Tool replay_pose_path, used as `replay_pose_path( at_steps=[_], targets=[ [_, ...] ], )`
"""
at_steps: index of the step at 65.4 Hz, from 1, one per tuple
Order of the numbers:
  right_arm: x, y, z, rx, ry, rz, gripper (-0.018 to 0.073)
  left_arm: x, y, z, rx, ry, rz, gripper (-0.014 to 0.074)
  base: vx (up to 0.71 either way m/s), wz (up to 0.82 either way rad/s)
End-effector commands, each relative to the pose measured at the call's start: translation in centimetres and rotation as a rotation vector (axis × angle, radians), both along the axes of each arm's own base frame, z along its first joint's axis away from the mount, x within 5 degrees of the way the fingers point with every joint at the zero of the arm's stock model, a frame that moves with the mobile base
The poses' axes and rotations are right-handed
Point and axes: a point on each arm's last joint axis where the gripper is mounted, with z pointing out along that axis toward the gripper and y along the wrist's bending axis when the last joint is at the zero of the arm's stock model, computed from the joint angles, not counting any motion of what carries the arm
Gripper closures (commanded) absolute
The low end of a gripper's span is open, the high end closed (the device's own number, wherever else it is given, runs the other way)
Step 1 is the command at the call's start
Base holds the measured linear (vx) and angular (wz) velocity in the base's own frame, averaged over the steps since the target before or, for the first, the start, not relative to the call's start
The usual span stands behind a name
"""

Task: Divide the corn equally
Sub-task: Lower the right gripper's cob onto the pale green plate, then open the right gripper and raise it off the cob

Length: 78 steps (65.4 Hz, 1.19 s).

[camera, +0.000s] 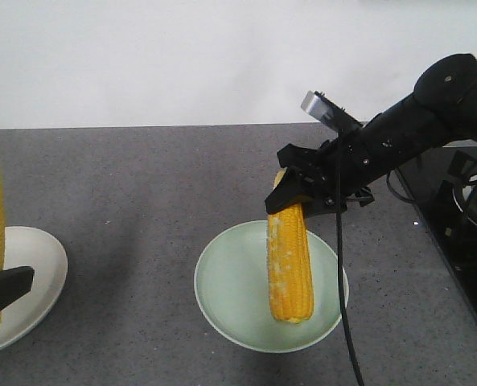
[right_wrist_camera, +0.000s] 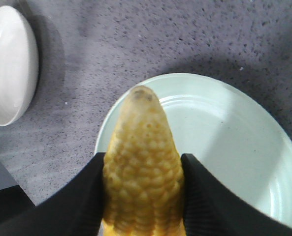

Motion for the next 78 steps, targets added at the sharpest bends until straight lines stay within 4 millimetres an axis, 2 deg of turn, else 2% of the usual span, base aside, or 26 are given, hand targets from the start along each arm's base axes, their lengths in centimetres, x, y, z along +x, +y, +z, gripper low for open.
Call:
replay_pose_path(
  at_steps=[1, 15, 36, 47, 55, 64, 71, 78],
  targets=[
    [0.4, 0.2, 1.5, 0.078, -0.037, -0.011, 0.0303, 0.2, -0.1, 1.3, -0.058, -0.073, 0.016, 0.0353, 0.00, 0.00],
    [1.0, 0.6, -0.5, 0.094, 0.016, 0.022, 0.0273, 0.2, -0.1, 1.3, -0.058, -0.073, 0.016, 0.0353, 0.00, 0.00],
    [1.3, 0.5, -1.2, 0.075, 0.009, 0.027, 0.0060, 0.2, -0.1, 1.3, -0.058, -0.073, 0.016, 0.0353, 0.00, 0.00],
    [1.2, 0.3, -1.3, 0.035, 0.002, 0.038, 0.0013, 0.2, -0.1, 1.3, -0.058, -0.073, 0.016, 0.0353, 0.00, 0.00],
    [0.8, 0.0, -0.2, 0.016, -0.037, 0.044, 0.0013, 0.2, -0.1, 1.3, -0.058, -0.073, 0.016, 0.0353, 0.00, 0.00],
    [-0.5, 0.1, 2.6, -0.040, -0.148, 0.050, 0.0013, 0.2, -0.1, 1.3, -0.058, -0.073, 0.016, 0.0353, 0.00, 0.00],
    [-2.2, 0.5, 5.1, -0.137, -0.273, 0.067, 0.0013, 0.2, -0.1, 1.3, -0.064, -0.071, 0.015, 0.0353, 0.00, 0.00],
    [-4.7, 1.3, 7.6, -0.214, -0.400, 0.081, 0.0013, 0.2, -0.1, 1.3, -0.065, -0.070, 0.014, 0.0351, 0.00, 0.00]
  ],
)
